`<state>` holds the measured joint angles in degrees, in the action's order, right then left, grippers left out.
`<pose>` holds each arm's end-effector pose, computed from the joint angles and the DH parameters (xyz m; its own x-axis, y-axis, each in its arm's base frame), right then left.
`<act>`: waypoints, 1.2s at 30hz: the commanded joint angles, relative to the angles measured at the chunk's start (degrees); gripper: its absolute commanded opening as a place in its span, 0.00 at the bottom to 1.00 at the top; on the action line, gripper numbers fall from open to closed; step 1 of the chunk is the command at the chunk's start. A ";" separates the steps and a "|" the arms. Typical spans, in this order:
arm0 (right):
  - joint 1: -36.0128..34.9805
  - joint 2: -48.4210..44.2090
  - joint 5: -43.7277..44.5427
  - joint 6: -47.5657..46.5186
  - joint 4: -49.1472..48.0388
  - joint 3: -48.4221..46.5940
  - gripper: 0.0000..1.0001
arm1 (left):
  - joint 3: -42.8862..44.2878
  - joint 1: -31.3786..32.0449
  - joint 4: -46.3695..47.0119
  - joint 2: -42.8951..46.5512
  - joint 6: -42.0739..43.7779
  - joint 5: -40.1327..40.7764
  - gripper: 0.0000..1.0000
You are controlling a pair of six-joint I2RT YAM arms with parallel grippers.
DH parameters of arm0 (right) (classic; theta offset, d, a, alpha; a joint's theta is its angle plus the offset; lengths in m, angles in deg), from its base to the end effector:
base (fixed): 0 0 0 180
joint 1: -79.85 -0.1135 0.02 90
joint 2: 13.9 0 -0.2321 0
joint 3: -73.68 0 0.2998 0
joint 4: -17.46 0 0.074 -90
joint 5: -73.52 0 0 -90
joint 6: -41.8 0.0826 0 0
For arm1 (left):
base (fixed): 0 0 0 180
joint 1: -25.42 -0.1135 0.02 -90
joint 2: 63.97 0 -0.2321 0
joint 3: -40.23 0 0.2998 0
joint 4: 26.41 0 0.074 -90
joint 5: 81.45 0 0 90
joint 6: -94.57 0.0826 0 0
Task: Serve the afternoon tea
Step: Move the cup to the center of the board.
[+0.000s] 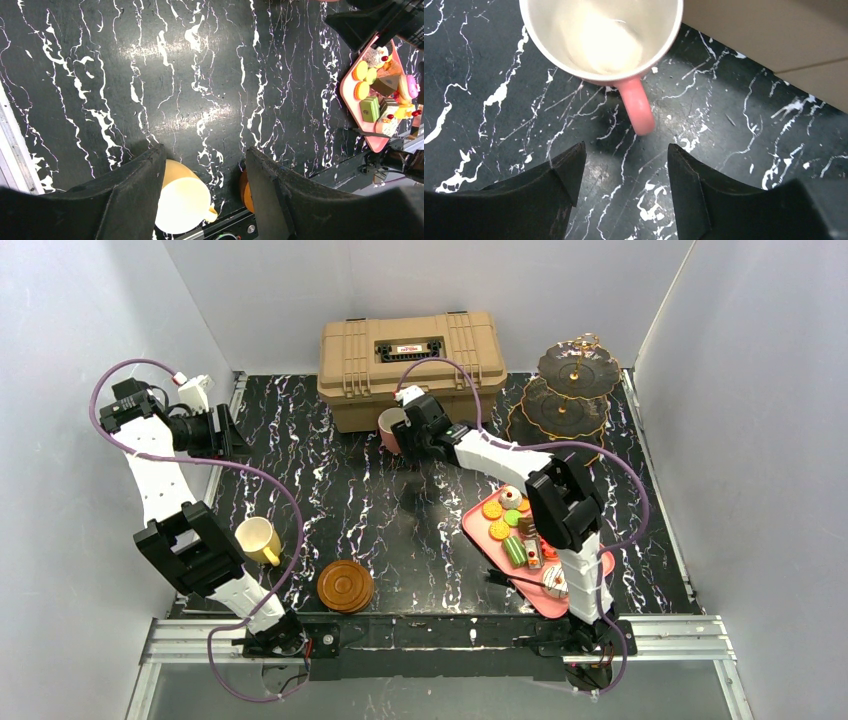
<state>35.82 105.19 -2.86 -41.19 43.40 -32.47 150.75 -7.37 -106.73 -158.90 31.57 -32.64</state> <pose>0.4055 0.3649 0.1523 -0.5143 -0.3322 -0.7907 -0.4846 0.8732 -0.0517 0.3547 0.1638 0.3022 -0.7551 -0.0800 -0.6507 0.1926 0.9217 -0.3368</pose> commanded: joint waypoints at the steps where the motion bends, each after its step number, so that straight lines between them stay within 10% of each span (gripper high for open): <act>1: -0.08 1.97 -2.02 -0.86 -5.44 -5.44 0.67 | 1.84 0.01 -2.15 2.59 0.68 -0.84 0.58; 12: -1.16 6.47 2.96 -2.05 -7.53 -8.95 0.45 | 2.54 0.00 -2.94 2.55 1.43 -0.55 0.58; 20: -8.19 5.70 5.20 0.44 -10.28 -6.82 0.01 | 2.30 0.01 -2.95 2.65 1.03 -1.25 0.58; 36: -23.90 12.78 7.31 4.31 -13.29 -16.62 0.01 | 1.98 -0.17 -2.95 3.09 0.07 -0.59 0.58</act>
<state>12.43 115.48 3.29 -38.53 34.15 -43.14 151.69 -7.40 -107.88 -158.88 32.10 -32.59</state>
